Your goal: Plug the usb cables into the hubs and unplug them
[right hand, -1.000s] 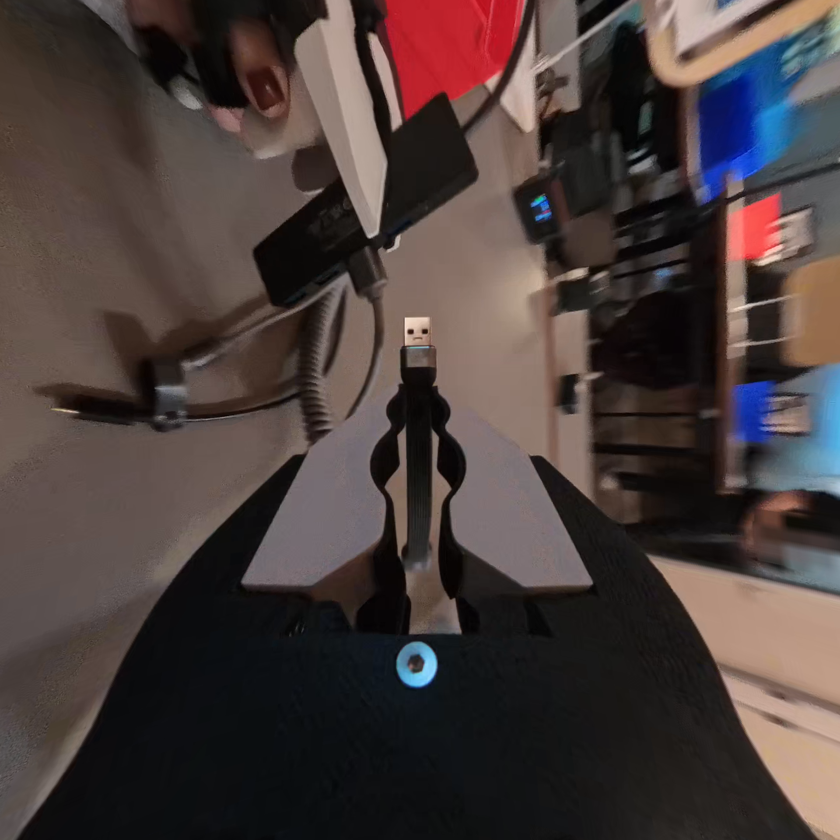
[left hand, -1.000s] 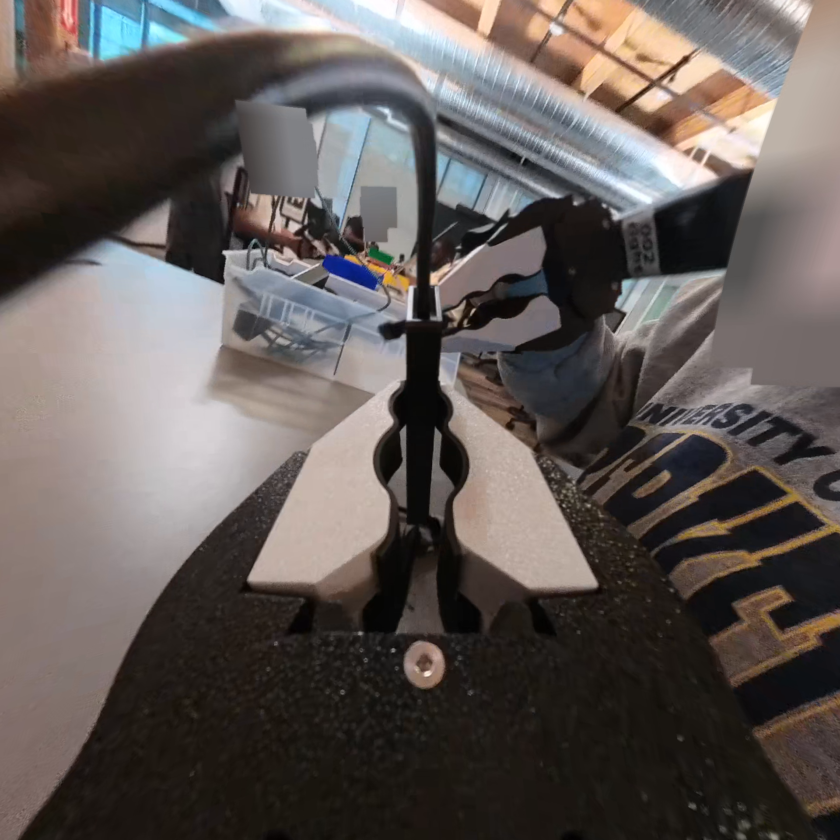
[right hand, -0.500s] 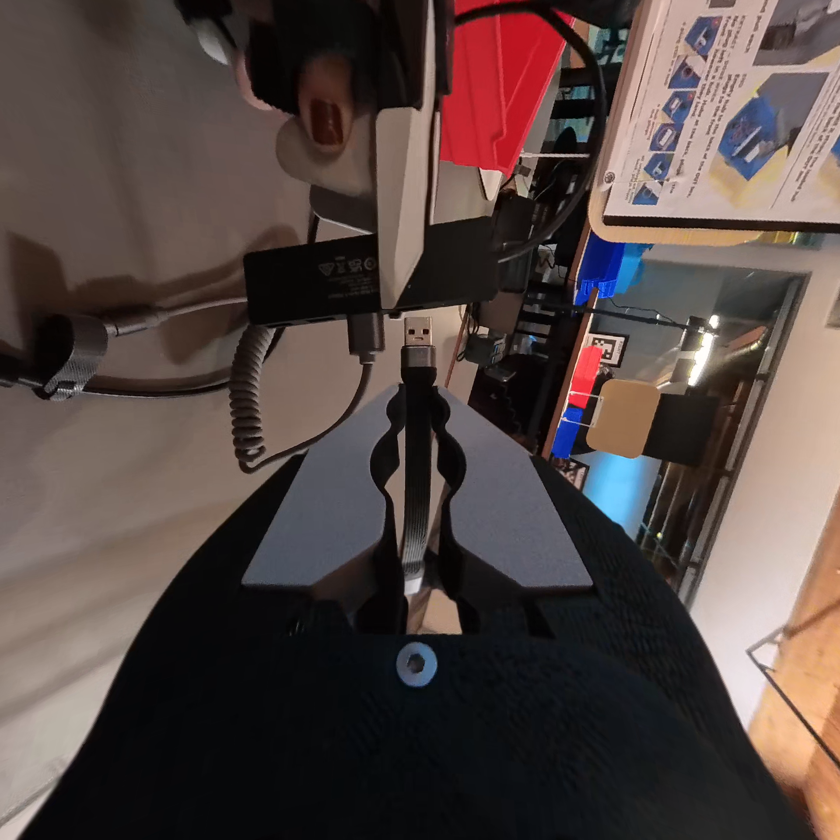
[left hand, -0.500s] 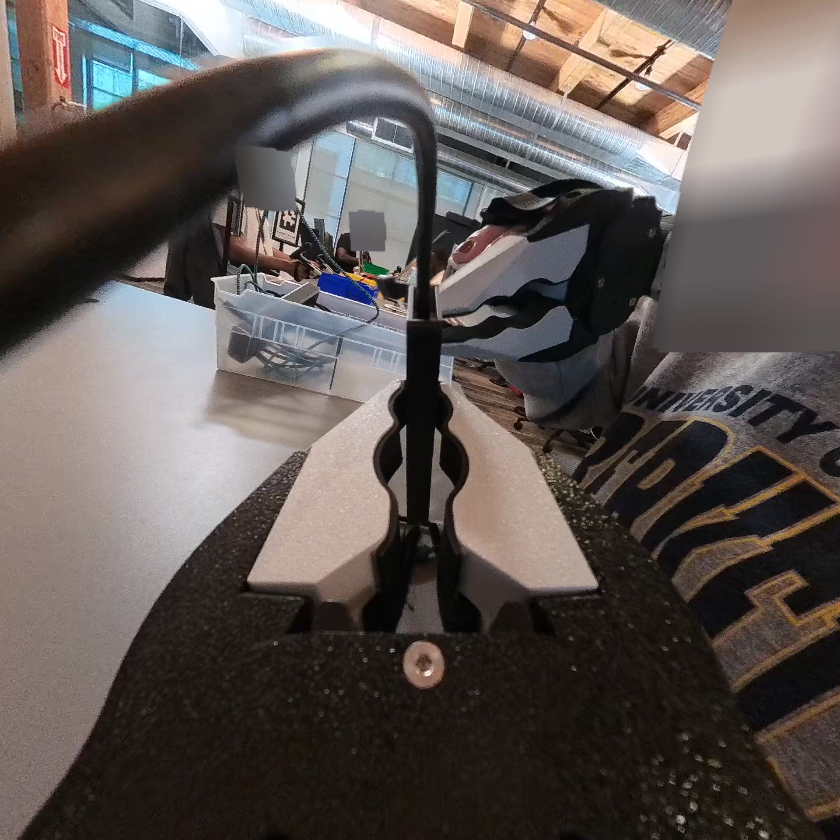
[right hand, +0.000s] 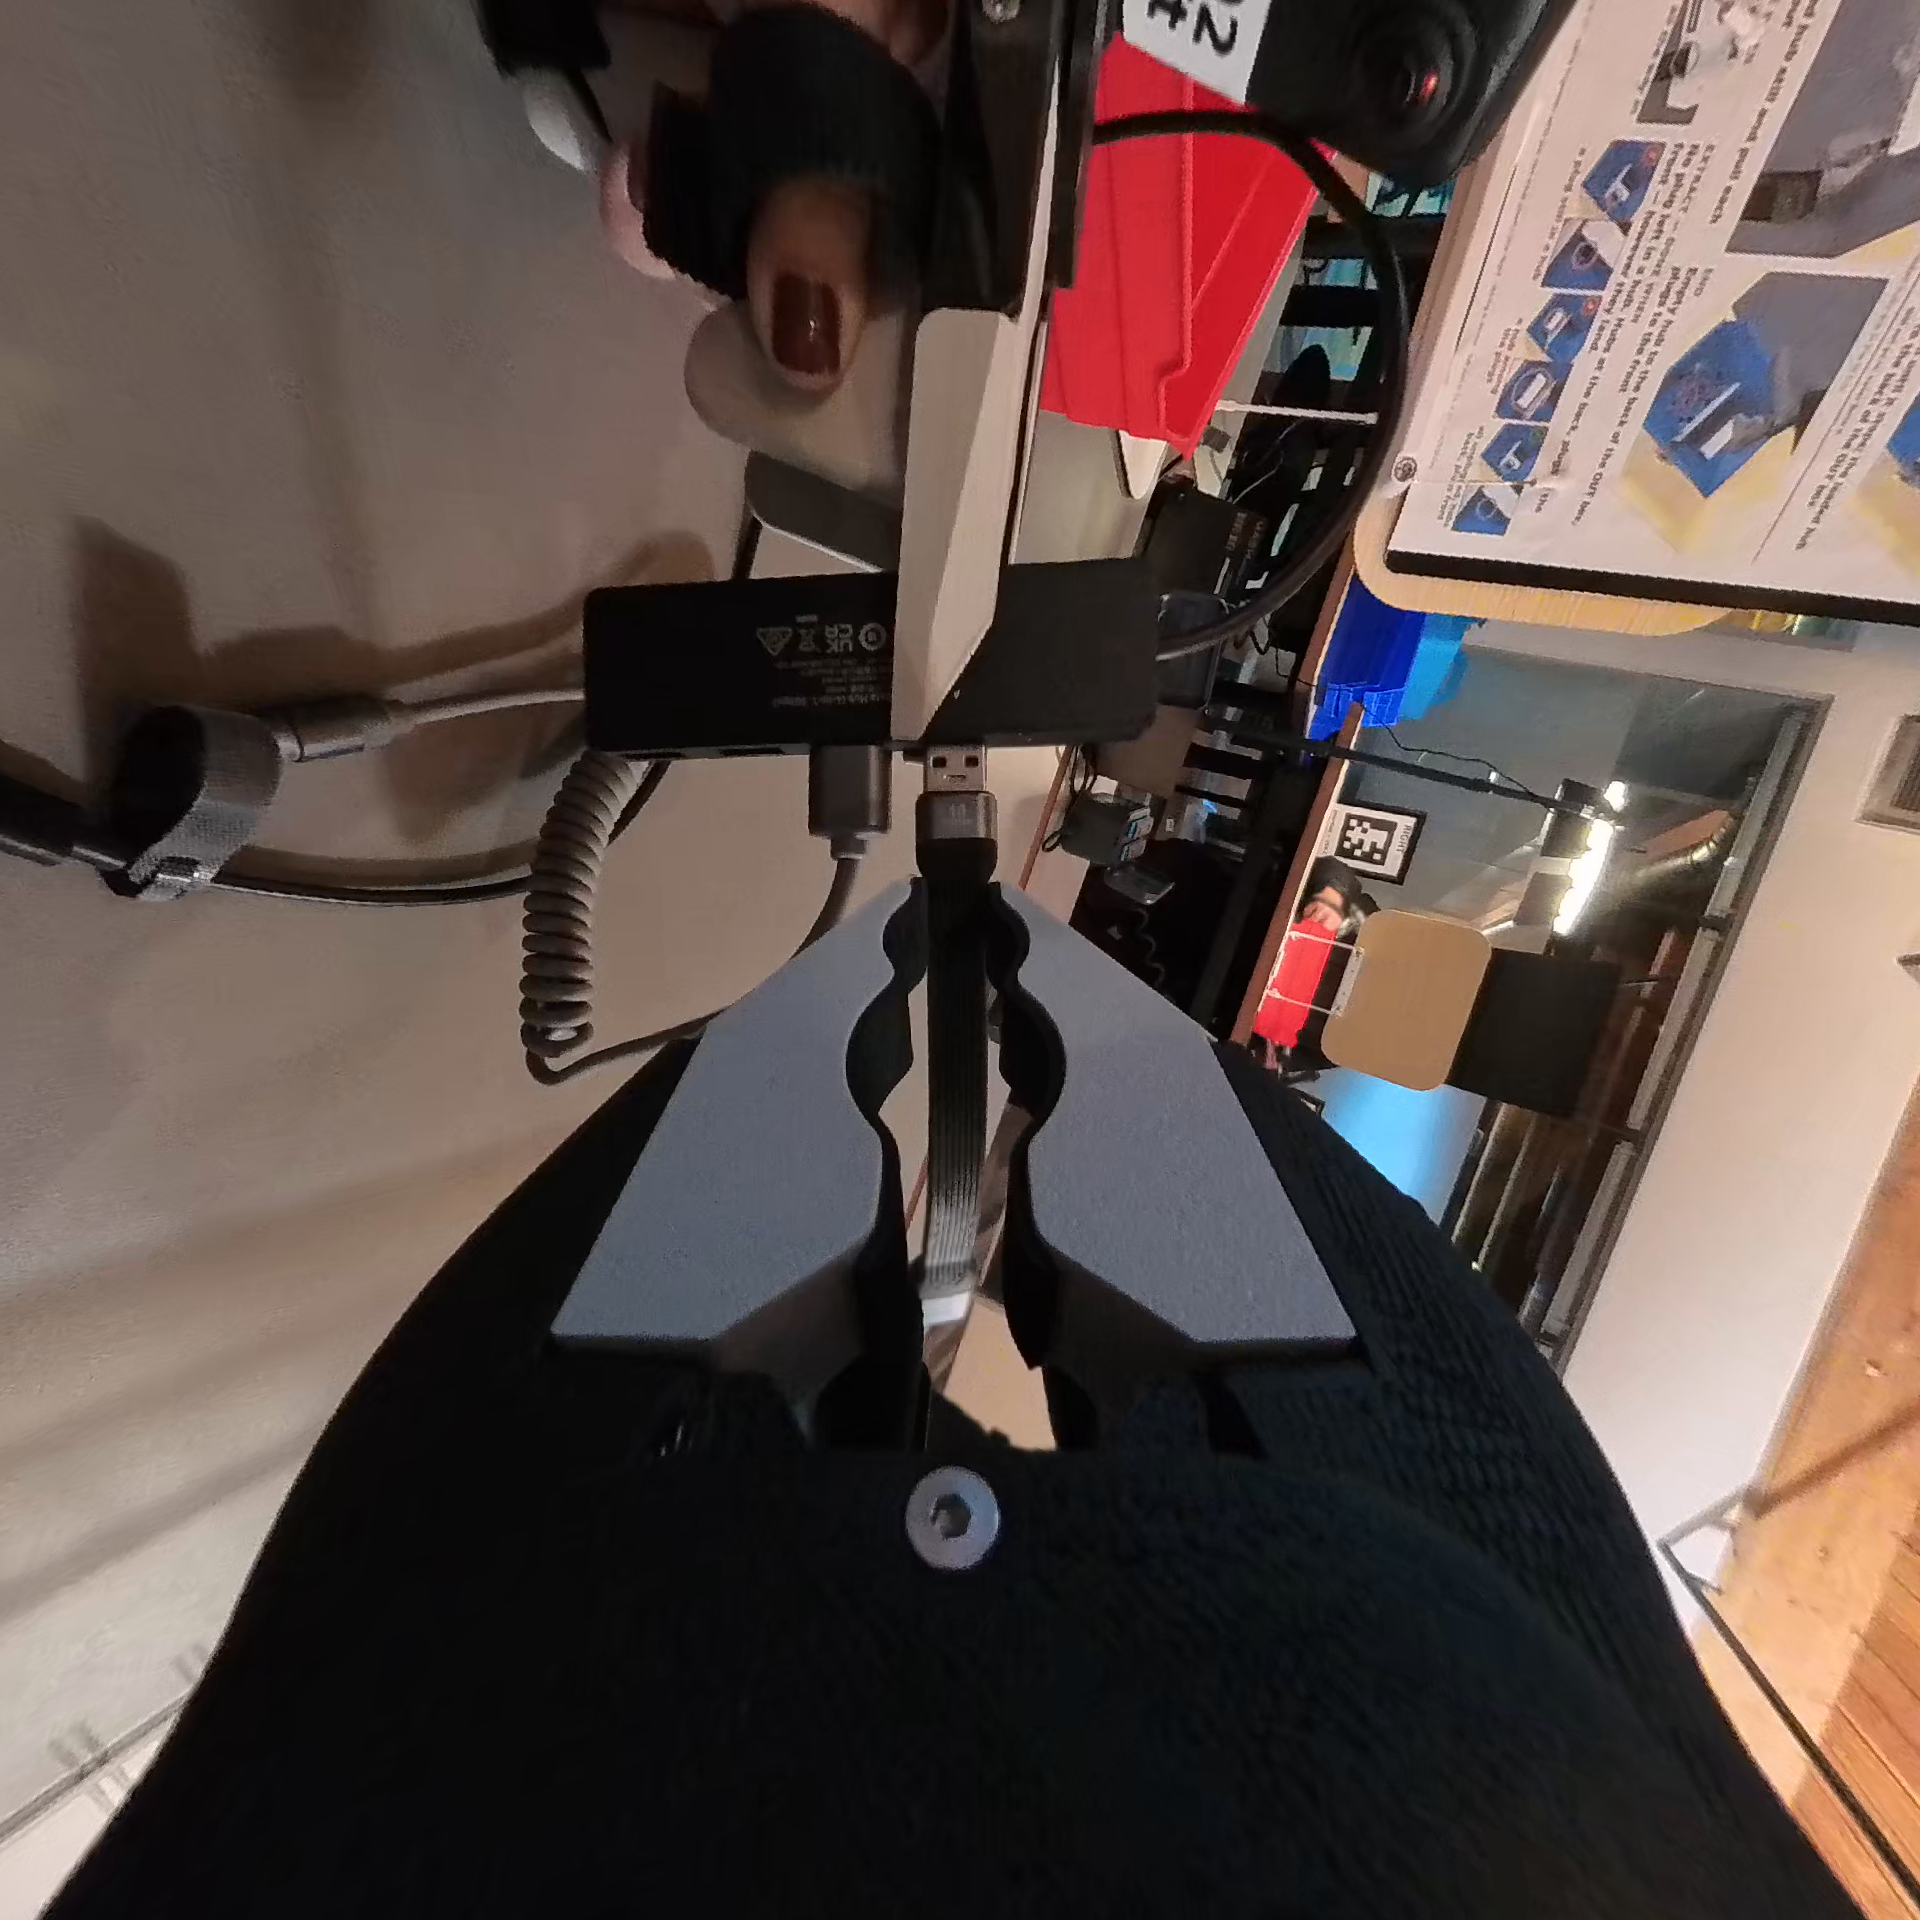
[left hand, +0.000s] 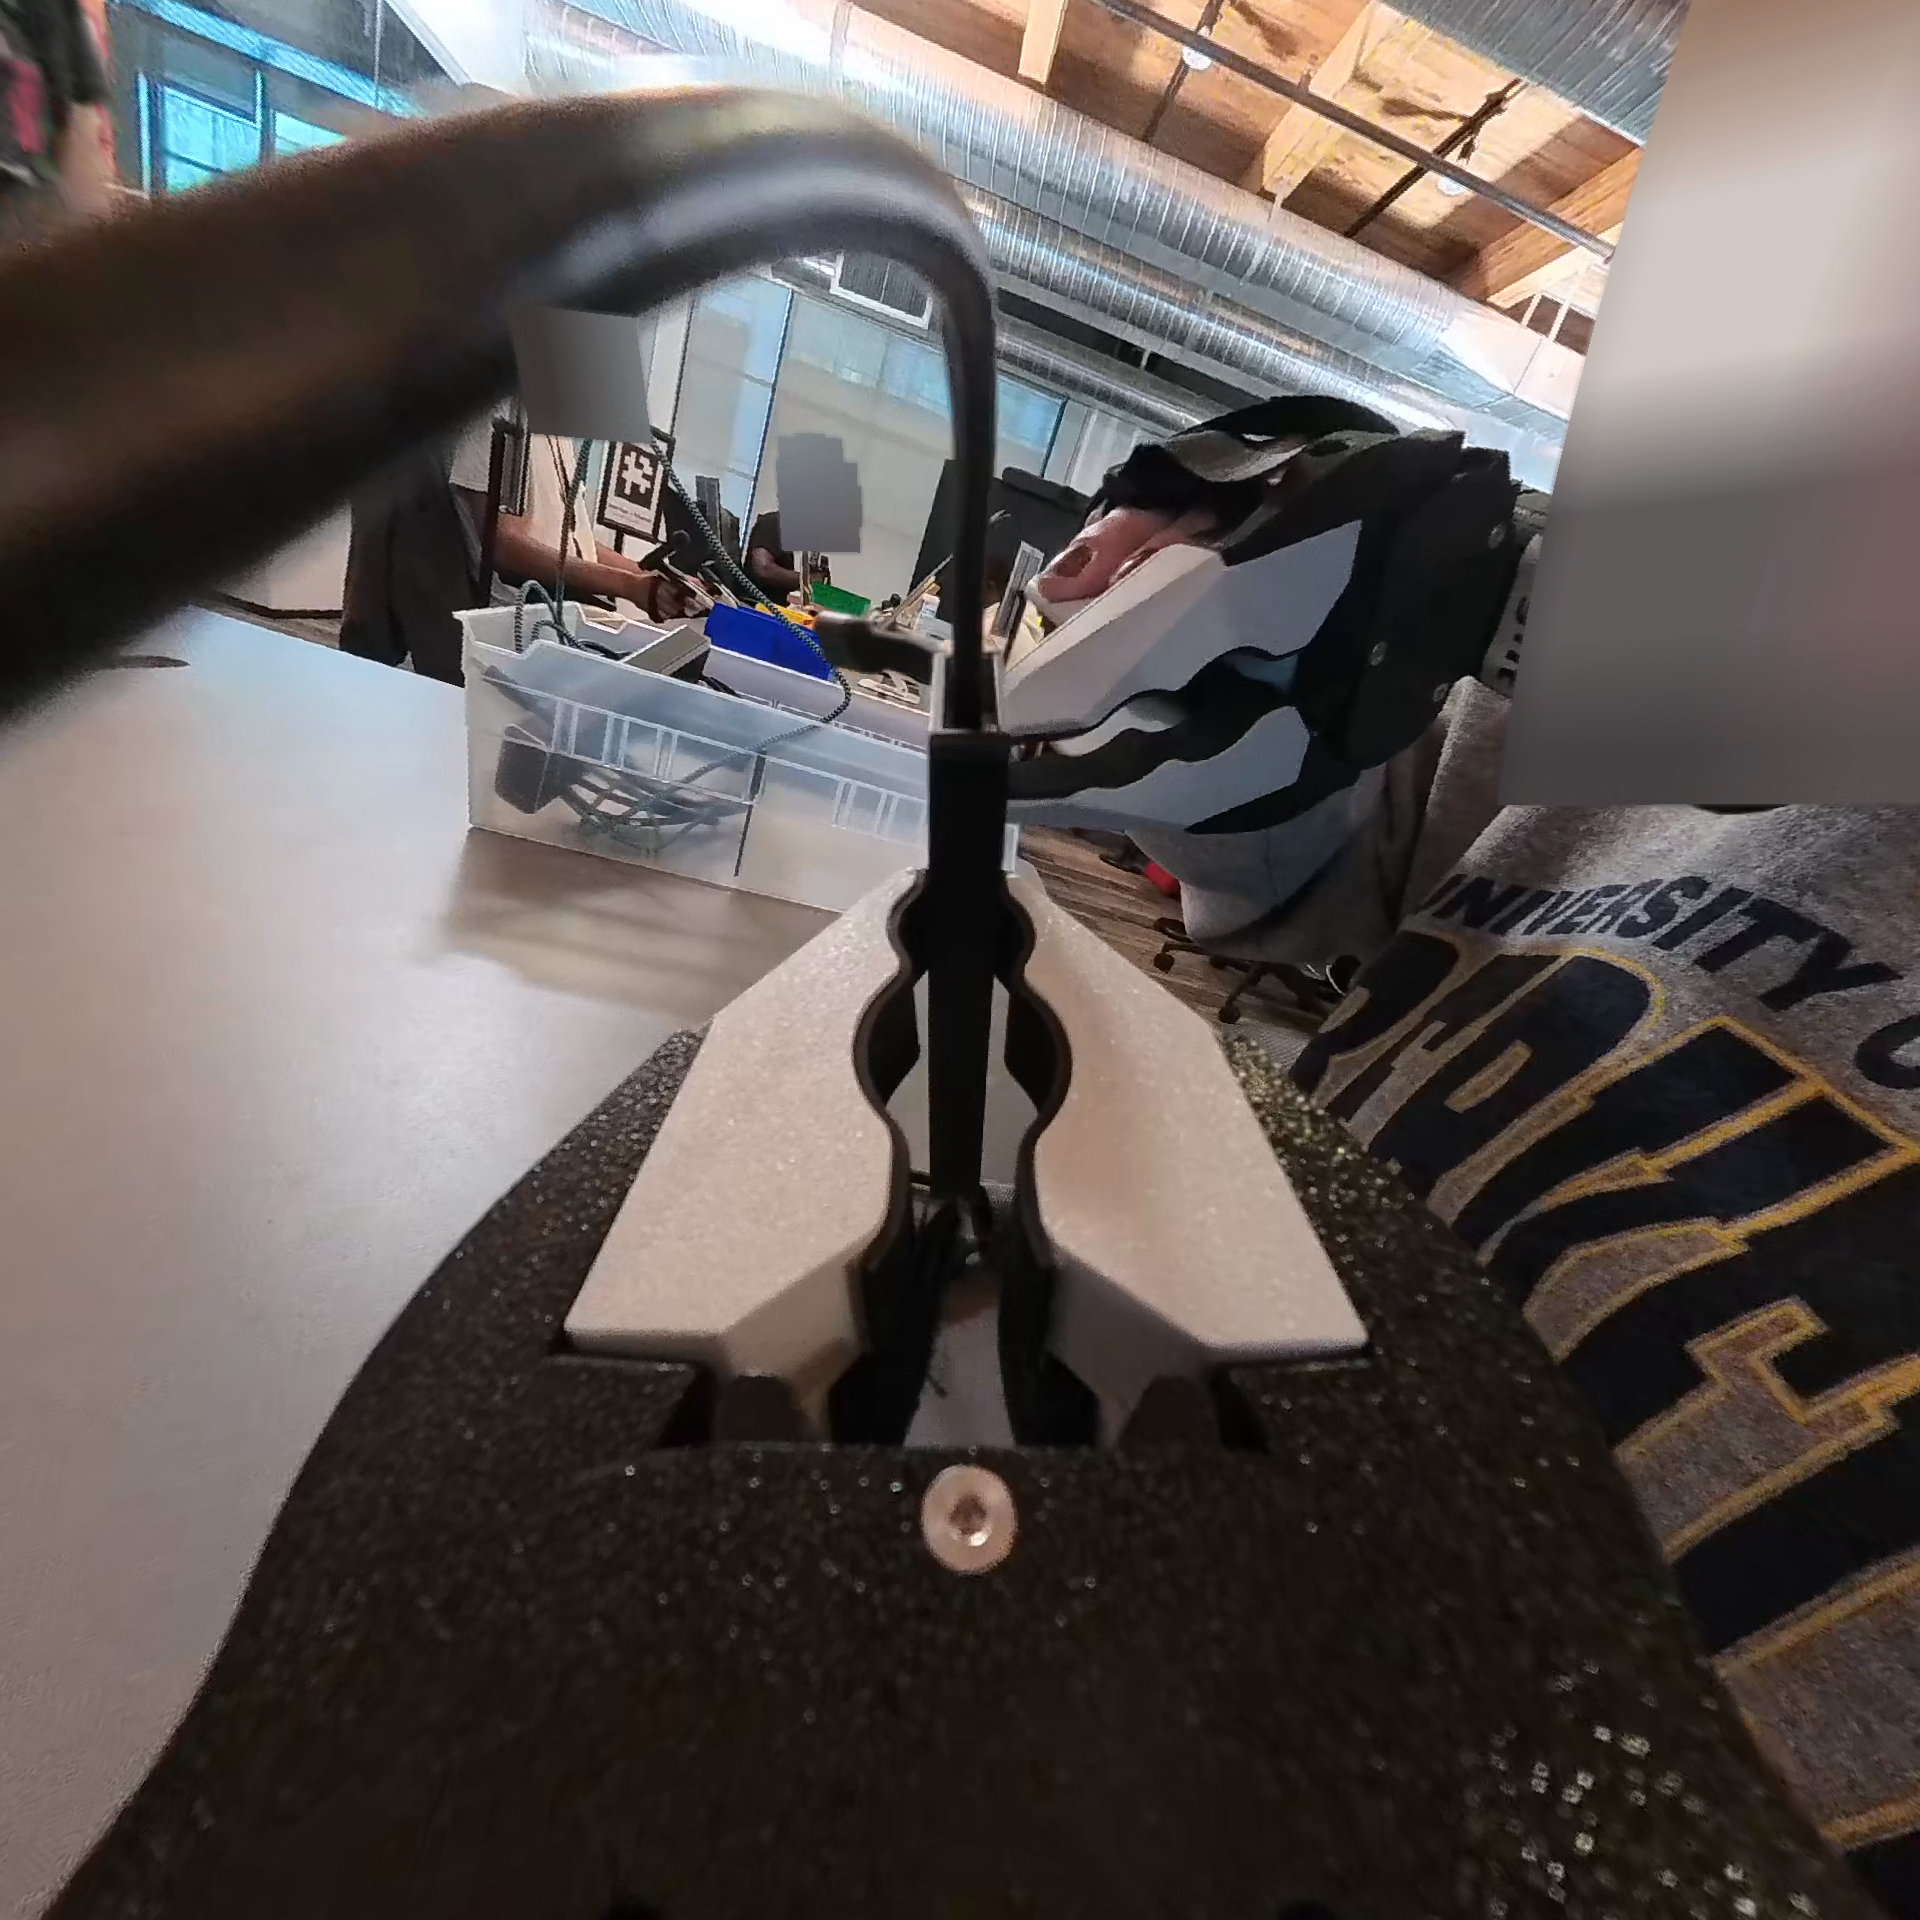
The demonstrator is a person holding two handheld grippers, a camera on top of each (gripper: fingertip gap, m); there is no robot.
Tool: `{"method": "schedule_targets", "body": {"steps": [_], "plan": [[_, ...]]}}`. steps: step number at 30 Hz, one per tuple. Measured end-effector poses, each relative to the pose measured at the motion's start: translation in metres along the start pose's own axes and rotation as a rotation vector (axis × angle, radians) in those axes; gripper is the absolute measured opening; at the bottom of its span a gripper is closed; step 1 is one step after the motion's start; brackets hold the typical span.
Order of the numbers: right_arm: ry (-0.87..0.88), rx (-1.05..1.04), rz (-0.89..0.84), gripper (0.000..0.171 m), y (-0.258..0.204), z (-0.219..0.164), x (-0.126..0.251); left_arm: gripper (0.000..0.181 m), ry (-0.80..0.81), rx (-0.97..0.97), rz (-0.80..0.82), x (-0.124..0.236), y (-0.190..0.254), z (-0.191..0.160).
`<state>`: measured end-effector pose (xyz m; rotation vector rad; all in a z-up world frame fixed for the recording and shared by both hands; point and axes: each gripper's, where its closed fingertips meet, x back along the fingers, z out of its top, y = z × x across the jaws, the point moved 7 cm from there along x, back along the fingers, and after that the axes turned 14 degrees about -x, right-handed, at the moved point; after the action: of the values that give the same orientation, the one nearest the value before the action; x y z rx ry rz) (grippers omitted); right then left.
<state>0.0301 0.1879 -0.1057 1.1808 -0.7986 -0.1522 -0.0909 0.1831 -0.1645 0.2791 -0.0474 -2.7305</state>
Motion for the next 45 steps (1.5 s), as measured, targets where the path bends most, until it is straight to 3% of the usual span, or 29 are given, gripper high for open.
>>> {"method": "schedule_targets", "body": {"steps": [14, 25, 45], "plan": [[-0.005, -0.030, 0.031, 0.008, -0.006, -0.006, -0.007, 0.008, -0.039, 0.033, -0.058, -0.003, 0.004, -0.004], [-0.035, -0.012, 0.030, 0.008, -0.014, -0.014, -0.005, 0.008, -0.111, 0.036, 0.040, -0.007, -0.001, -0.012], [-0.090, 0.076, -0.076, 0.008, -0.006, -0.004, 0.004, 0.008, -0.001, 0.139, -0.071, -0.005, 0.002, -0.008]]}}
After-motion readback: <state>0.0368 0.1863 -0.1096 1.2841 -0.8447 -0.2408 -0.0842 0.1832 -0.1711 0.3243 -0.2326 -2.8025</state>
